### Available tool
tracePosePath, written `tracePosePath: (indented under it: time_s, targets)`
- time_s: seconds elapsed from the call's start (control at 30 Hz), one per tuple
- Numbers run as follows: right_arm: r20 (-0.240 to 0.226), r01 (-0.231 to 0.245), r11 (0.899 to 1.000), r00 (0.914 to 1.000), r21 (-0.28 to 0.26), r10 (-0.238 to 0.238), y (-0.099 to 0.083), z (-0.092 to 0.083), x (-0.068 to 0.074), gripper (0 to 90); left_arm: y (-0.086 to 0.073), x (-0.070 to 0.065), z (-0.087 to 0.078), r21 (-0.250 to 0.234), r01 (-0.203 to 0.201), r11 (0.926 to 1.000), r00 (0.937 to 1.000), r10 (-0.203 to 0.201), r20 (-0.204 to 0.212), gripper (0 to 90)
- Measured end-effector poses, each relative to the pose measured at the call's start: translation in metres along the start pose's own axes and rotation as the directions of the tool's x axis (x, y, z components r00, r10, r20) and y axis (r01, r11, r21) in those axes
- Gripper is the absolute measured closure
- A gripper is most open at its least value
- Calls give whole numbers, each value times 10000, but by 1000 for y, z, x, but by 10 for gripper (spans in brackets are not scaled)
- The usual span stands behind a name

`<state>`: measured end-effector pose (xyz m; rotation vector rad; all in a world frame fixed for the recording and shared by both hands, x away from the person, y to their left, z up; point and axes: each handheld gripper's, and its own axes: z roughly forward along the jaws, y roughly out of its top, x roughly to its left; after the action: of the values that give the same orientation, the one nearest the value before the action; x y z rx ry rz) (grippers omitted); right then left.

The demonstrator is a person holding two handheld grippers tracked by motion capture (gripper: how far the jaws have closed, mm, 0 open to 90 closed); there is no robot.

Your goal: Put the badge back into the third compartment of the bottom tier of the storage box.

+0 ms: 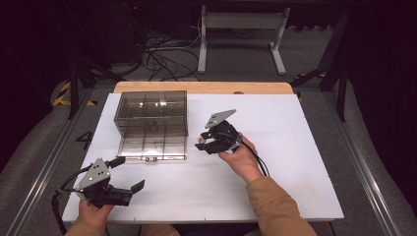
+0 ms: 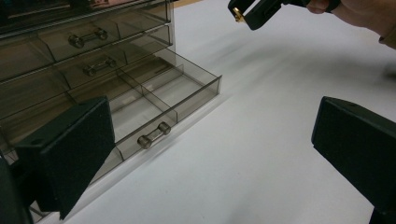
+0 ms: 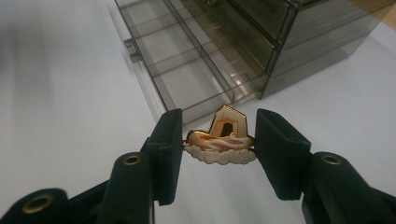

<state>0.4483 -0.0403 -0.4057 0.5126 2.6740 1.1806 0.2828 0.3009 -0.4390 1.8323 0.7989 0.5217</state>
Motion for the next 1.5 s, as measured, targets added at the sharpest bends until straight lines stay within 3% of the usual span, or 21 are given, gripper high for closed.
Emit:
tracePosePath:
  time_s: [0.2, 0.57, 0.8, 1.5]
  targets:
    - [-62, -59, 10000, 10000, -39, 59, 8, 14, 3, 530, 0, 0, 0, 6, 9, 10000, 10000, -9, 54, 1]
    - [226, 251, 9997, 9994, 76, -253, 18, 35, 12, 529, 0, 1, 0, -8, -27, 10000, 10000, 27, 81, 1]
    - [169, 361, 9992, 9992, 185, -364, 22, 48, 18, 529, 0, 1, 0, 1, -8, 10000, 9999, 8, 103, 1]
    - [9, 145, 9995, 9999, 295, -145, 26, 79, 25, 528, 0, 1, 1, 1, -17, 10000, 9999, 17, 108, 1]
